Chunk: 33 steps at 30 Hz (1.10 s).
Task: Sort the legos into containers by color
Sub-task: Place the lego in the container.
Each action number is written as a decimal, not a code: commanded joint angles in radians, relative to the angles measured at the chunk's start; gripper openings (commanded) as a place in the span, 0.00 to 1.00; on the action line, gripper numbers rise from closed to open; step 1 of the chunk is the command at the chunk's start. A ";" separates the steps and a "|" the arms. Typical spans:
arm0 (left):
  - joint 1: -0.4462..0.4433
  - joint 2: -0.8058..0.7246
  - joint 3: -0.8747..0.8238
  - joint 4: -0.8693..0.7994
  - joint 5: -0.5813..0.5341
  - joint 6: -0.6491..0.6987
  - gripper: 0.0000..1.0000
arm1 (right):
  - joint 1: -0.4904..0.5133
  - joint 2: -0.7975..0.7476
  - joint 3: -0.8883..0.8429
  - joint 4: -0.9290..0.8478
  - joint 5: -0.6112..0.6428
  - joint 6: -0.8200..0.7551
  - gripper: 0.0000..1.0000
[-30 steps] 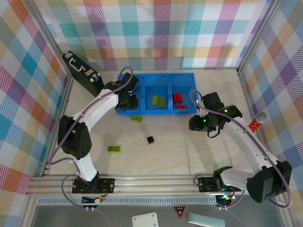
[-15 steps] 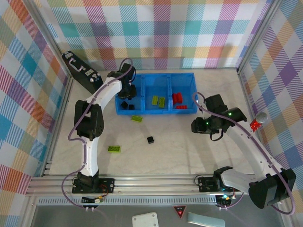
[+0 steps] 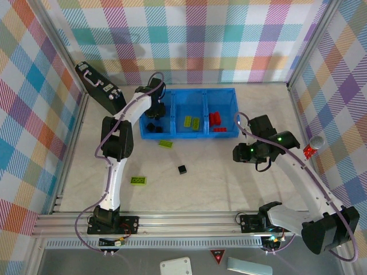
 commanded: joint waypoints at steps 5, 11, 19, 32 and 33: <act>0.018 0.041 0.032 0.018 0.010 0.014 0.28 | 0.000 -0.033 0.017 -0.028 -0.001 0.025 0.45; 0.017 0.029 0.034 0.023 0.020 0.009 0.33 | 0.000 -0.034 0.025 -0.035 -0.001 0.027 0.45; 0.017 0.002 0.048 0.006 0.023 0.005 0.36 | -0.001 -0.045 0.040 -0.049 0.000 0.027 0.45; 0.017 -0.087 0.038 -0.035 0.032 0.006 0.37 | 0.000 -0.044 0.051 -0.043 -0.017 0.026 0.45; 0.017 -0.098 0.031 -0.036 0.034 0.007 0.37 | 0.000 -0.044 0.050 -0.039 -0.020 0.026 0.45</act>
